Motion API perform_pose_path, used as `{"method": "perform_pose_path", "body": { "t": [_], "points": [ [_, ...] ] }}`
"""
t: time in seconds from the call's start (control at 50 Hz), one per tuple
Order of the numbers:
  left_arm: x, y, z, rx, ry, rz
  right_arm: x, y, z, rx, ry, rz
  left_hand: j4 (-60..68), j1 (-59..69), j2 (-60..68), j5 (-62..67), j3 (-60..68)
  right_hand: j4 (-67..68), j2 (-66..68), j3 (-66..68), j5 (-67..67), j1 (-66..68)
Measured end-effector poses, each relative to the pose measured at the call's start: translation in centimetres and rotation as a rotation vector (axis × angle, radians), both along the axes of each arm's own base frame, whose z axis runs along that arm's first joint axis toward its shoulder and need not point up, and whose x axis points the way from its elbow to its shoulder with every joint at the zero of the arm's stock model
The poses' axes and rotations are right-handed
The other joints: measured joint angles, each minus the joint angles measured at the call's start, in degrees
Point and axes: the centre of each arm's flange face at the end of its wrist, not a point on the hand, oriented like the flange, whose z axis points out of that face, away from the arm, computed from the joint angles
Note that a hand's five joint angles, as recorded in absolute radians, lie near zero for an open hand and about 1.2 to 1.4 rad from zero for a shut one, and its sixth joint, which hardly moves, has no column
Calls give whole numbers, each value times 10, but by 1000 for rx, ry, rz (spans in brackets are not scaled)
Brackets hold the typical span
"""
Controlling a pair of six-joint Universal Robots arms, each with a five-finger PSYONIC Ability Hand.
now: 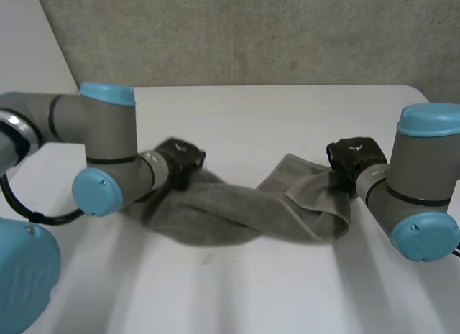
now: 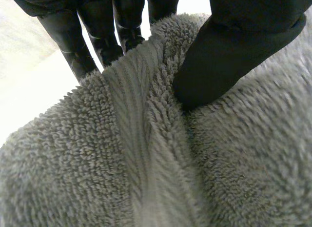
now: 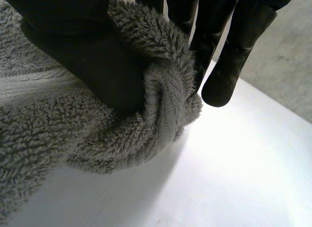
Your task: Fold the towel.
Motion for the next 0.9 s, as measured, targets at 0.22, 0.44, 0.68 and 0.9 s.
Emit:
{"method": "perform_pose_path", "body": {
  "t": [0.22, 0.44, 0.68, 0.9],
  "points": [
    [-5, -46, 108, -506, 315, 171, 21, -40, 65, -358, -175, -2, 22, 11, 20, 17, 20, 0, 0, 0, 0, 0],
    [32, -53, 192, -695, 621, 361, 16, -57, 152, -731, -462, -78, 24, 11, 20, 19, 22, 0, 0, 0, 0, 0],
    [39, -20, 60, -290, 399, 302, 20, -54, 48, -263, -253, -56, 24, 11, 21, 20, 22, 0, 4, 4, 0, 0],
    [54, 32, -22, -97, 116, 210, 0, -34, -22, 78, -117, -73, -46, 3, -48, -28, -45, 0, 4, 5, 0, 0]
  ]
}}
